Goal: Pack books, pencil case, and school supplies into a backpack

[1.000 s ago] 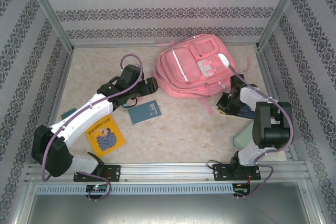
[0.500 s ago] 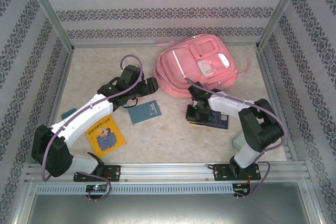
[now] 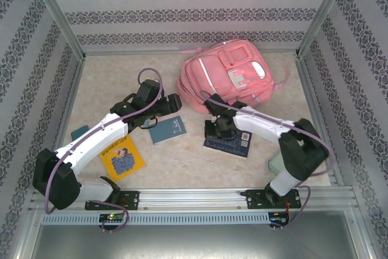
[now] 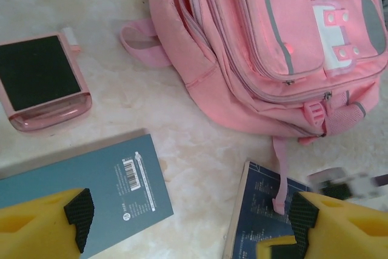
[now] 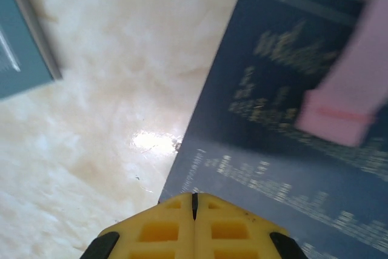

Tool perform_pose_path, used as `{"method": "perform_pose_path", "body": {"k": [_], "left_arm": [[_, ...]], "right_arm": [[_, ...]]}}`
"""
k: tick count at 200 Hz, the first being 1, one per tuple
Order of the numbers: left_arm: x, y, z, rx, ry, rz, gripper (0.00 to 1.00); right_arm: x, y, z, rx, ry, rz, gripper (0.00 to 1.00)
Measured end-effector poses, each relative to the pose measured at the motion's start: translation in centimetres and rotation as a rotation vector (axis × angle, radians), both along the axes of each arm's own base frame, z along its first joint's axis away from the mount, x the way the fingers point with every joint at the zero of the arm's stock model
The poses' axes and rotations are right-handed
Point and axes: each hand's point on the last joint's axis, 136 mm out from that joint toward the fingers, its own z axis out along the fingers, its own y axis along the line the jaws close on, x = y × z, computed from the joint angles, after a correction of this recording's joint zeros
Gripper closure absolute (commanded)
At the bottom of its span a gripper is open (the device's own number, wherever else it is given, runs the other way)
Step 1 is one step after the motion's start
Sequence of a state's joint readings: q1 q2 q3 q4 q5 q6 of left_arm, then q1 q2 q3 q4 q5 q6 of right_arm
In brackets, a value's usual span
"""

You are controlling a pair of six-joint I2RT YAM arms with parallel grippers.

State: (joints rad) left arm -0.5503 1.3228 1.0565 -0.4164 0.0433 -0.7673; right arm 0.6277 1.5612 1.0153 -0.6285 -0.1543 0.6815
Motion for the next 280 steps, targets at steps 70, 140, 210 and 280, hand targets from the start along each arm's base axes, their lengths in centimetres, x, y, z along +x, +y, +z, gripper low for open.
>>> {"method": "perform_pose_path", "body": {"k": [70,140,210,280], "left_arm": [[-0.4,-2.1,-1.8,0.002,0.046,-0.059,0.15],[-0.8,-2.6,-1.7,-0.002,0.047,-0.079,0.15],[-1.3,-4.3,-4.0,0.002,0.109,-0.157,0.30],[-0.9,-10.6,-9.3,0.047,0.221,-0.326,0.46]], "right_arm": [[4.0,-7.6,-2.4,-0.092,0.023,-0.223,0.98],[4.6,-6.7,-4.8,-0.128,0.061,-0.198,0.98],[5.3,-1.7,-3.7,-0.087,-0.005,-0.029,0.95],[-0.6,-4.2,-0.3,-0.030,-0.081,-0.045,0.84]]}}
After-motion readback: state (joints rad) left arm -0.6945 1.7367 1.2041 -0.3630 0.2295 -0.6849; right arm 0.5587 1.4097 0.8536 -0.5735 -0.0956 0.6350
